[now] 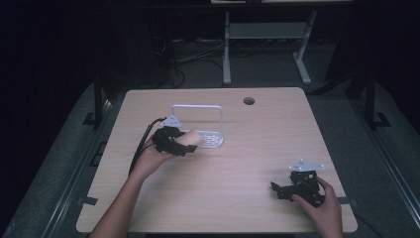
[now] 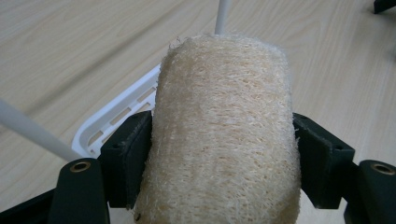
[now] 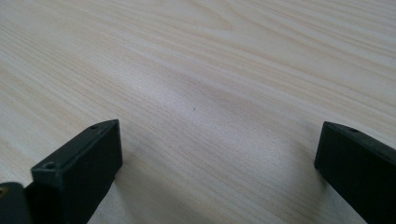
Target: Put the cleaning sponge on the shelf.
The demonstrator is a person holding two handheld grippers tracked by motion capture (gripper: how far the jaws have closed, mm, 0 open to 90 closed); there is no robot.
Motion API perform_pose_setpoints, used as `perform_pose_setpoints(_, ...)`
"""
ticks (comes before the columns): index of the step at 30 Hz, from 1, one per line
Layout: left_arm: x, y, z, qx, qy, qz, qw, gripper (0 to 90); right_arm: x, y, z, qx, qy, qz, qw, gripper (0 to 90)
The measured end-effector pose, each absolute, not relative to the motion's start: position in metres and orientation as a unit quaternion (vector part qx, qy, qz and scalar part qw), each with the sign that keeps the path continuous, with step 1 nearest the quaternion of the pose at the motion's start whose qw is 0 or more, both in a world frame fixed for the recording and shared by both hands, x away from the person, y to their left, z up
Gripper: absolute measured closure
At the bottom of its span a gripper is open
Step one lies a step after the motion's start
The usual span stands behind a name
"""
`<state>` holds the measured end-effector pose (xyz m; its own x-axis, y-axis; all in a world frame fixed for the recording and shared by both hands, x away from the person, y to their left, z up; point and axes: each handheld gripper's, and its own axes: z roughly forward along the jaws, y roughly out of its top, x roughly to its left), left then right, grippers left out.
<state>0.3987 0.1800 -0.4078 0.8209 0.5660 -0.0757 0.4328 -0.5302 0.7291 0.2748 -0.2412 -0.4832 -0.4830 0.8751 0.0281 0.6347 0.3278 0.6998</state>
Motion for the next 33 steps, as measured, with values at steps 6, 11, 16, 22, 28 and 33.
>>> perform_pose_setpoints(6,0.405,0.171,-0.415,0.872,0.287,0.088,0.387,27.6,0.275,-0.241,-0.483,0.475,0.795,0.332,0.181,0.7)
perform_pose_setpoints(11,0.41,0.164,-0.417,0.872,0.291,0.091,0.383,27.6,0.275,-0.241,-0.483,0.475,0.794,0.332,0.181,0.7)
perform_pose_setpoints(16,0.414,0.158,-0.419,0.873,0.291,0.096,0.379,27.6,0.275,-0.241,-0.483,0.475,0.794,0.332,0.181,0.7)
perform_pose_setpoints(22,0.422,0.15,-0.423,0.872,0.291,0.109,0.378,27.6,0.275,-0.241,-0.483,0.475,0.795,0.332,0.181,0.7)
perform_pose_setpoints(28,0.426,0.143,-0.431,0.873,0.295,0.108,0.374,27.6,0.275,-0.241,-0.483,0.475,0.794,0.332,0.181,0.7)
perform_pose_setpoints(33,0.429,0.14,-0.437,0.874,0.293,0.109,0.372,27.6,0.275,-0.241,-0.483,0.475,0.794,0.332,0.181,0.7)
